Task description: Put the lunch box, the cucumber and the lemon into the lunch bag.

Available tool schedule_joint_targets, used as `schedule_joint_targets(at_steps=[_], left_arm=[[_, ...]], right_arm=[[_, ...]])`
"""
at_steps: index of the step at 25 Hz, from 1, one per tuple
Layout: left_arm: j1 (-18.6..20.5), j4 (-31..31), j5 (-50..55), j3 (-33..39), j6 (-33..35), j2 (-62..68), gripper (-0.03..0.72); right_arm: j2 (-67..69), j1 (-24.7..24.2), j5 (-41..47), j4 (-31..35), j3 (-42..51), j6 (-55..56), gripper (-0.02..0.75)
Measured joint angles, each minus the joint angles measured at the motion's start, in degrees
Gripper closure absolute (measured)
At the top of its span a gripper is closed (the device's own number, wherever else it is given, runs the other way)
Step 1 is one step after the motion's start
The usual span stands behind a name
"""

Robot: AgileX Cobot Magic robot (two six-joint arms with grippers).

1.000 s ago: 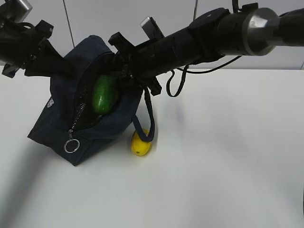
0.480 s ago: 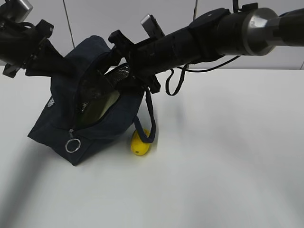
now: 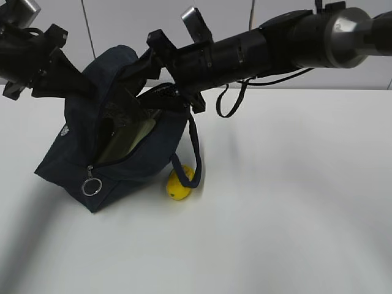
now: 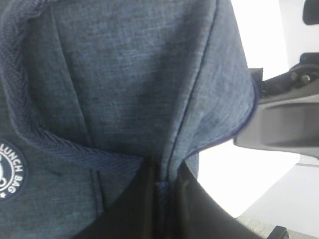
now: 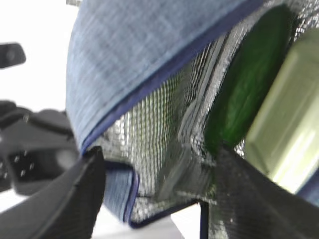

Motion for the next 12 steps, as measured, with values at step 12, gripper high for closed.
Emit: schedule_joint_targets(at_steps=[12], left_arm=[[2.17, 1.03, -2.18, 0.00, -2.07, 0.00, 0.671]], right_arm=[[-3.05, -2.32, 6.32, -15.68, 0.00, 1.85, 0.222]])
